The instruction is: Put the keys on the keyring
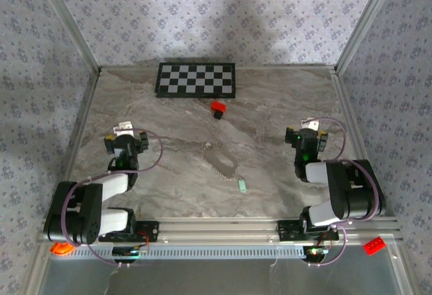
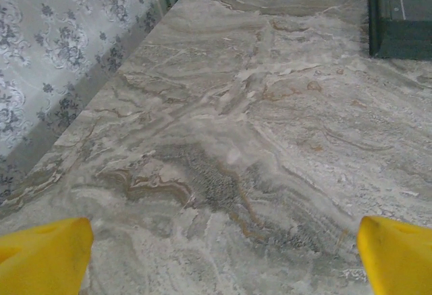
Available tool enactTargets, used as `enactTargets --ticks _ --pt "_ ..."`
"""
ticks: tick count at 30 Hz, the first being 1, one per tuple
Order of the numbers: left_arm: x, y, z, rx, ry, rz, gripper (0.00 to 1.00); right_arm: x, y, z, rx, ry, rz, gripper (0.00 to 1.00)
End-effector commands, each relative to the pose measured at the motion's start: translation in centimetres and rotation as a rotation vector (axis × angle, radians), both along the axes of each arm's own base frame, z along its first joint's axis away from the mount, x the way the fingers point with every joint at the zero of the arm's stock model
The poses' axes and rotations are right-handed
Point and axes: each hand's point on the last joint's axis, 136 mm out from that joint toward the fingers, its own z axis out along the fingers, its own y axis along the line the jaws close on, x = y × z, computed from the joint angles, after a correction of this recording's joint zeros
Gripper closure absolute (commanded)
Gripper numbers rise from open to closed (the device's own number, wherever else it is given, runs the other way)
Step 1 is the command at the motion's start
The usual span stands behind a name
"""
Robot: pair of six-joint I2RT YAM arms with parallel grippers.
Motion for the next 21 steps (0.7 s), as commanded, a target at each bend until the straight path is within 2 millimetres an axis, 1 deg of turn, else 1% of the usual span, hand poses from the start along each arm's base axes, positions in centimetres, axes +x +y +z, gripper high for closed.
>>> enactTargets --ticks 1,4,6,9,10,12,17,19,20,21 --pt "1.9 -0.4 2.5 -0.013 -0.095 -0.021 0.00 1.4 -0.4 2.0 0.018 -0.075 0.001 0.00" --pt "2.6 -0.6 2.3 -0.004 -0.074 -0.031 0.00 2.2 -0.4 1.6 0.021 -0.033 0.012 0.00" --pt "2.8 -0.7 2.2 0.005 -0.084 -0.040 0.01 2.9 -0.3 1.3 0.024 0.001 0.021 0.00" --pt "3.1 -0.3 1.1 0.003 -0.118 -0.028 0.00 3.0 -0.4 1.3 0.017 0.007 0.017 0.00" --pt "3.3 -0.3 1.1 0.009 -0.126 -0.032 0.00 3.0 -0.4 1.3 0.017 0.007 0.017 0.00" --pt "3.4 -0.5 0.7 -0.003 -0.080 -0.037 0.00 3.0 -0.4 1.3 0.016 0.008 0.019 0.00" --pt "4.0 -0.4 0.4 -0.011 -0.066 -0.042 0.00 3.0 -0.4 1.2 0.017 0.008 0.018 0.00" --pt "4.4 0.0 -0.3 -0.010 -0.066 -0.019 0.00 3.0 -0.4 1.3 0.016 0.007 0.019 0.00" --pt "4.6 0.0 -0.3 0.000 -0.072 -0.023 0.00 3.0 -0.4 1.3 0.015 0.008 0.018 0.00" --pt "4.6 0.0 -0.6 -0.013 -0.036 -0.024 0.00 3.0 -0.4 1.2 0.016 0.009 0.019 0.00"
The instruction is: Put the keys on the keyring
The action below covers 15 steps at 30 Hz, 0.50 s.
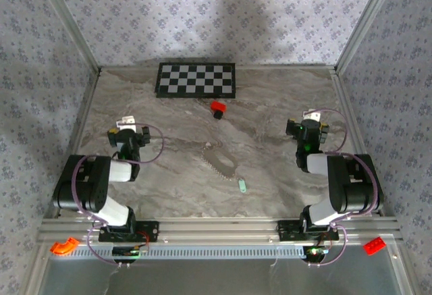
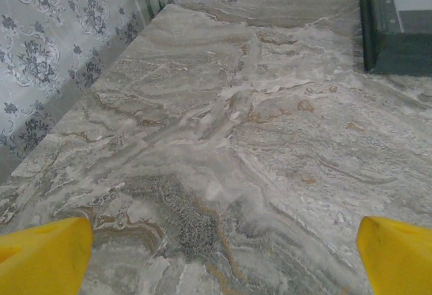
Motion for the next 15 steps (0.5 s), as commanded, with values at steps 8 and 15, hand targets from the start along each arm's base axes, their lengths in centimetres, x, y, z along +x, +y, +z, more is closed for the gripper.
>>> enactTargets --ticks 8,15 --pt "1.2 0.3 0.7 -0.032 -0.014 -0.001 0.00 0.0 0.5 -0.3 0.009 -0.003 0.041 0.00" --pt "1.3 0.4 0.7 -0.040 -0.013 -0.001 0.00 -0.6 -0.3 -0.8 0.014 -0.052 0.019 0.00"
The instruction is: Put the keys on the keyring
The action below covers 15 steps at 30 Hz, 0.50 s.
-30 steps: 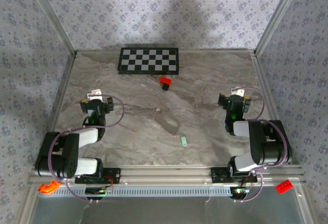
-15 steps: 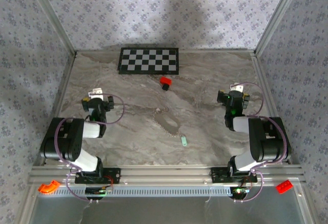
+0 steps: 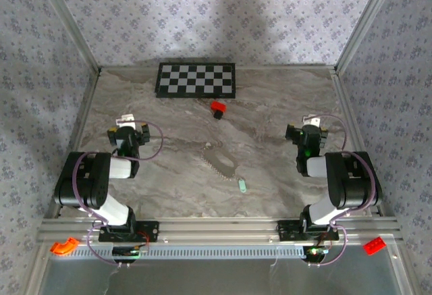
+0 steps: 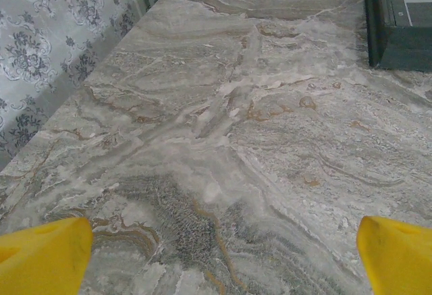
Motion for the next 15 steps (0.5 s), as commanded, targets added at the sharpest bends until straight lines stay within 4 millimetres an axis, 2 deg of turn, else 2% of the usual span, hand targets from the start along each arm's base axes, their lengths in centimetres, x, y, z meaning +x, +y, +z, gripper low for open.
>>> enactTargets --ticks 1,15 --pt "0.73 0.17 0.75 -0.029 -0.022 -0.003 0.00 0.49 -0.42 1.25 -0.012 -0.063 -0.008 0.00" --pt "0.81 0.34 0.71 -0.044 -0.020 -0.004 0.00 0.51 -0.12 1.18 -0.003 -0.059 0.009 0.00"
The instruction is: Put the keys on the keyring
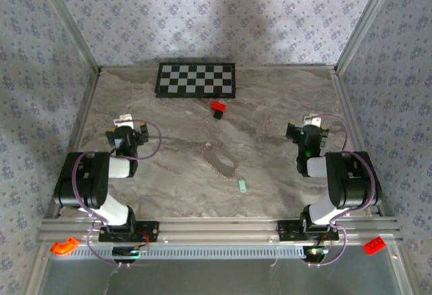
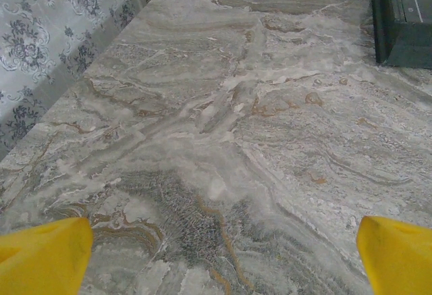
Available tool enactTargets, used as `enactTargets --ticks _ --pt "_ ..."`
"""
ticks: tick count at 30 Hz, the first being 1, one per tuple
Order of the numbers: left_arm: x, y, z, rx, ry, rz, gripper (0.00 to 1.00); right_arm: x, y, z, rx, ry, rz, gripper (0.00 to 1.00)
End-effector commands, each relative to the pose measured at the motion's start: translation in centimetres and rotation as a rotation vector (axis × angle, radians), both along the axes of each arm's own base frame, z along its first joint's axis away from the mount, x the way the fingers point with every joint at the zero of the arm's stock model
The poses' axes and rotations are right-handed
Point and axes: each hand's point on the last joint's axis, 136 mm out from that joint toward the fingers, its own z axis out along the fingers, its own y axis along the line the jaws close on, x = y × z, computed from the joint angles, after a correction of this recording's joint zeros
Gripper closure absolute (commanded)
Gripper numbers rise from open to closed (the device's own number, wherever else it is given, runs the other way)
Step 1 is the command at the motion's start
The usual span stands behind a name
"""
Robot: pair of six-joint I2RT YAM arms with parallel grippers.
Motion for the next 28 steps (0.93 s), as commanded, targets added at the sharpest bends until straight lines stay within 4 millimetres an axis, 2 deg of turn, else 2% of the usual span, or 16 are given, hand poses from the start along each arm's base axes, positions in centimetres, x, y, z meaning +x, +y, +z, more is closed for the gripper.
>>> enactTargets --ticks 1,8,12,28 --pt "0.74 -0.11 0.92 -0.021 -0.029 -0.005 0.00 0.18 0.02 0.29 -0.001 -0.018 0.012 0.00" --pt "0.74 -0.02 0.96 -0.023 -0.030 -0.004 0.00 0.23 -0.02 0.41 -0.006 -0.022 0.014 0.00" --pt "0.74 -0.06 0.95 -0.022 -0.030 -0.005 0.00 0.38 0.69 0.32 -0.009 -0.015 0.047 0.00" --pt "0.75 -0.07 0.95 -0.022 -0.030 -0.006 0.00 0.48 0.60 0.31 0.003 -0.012 0.060 0.00"
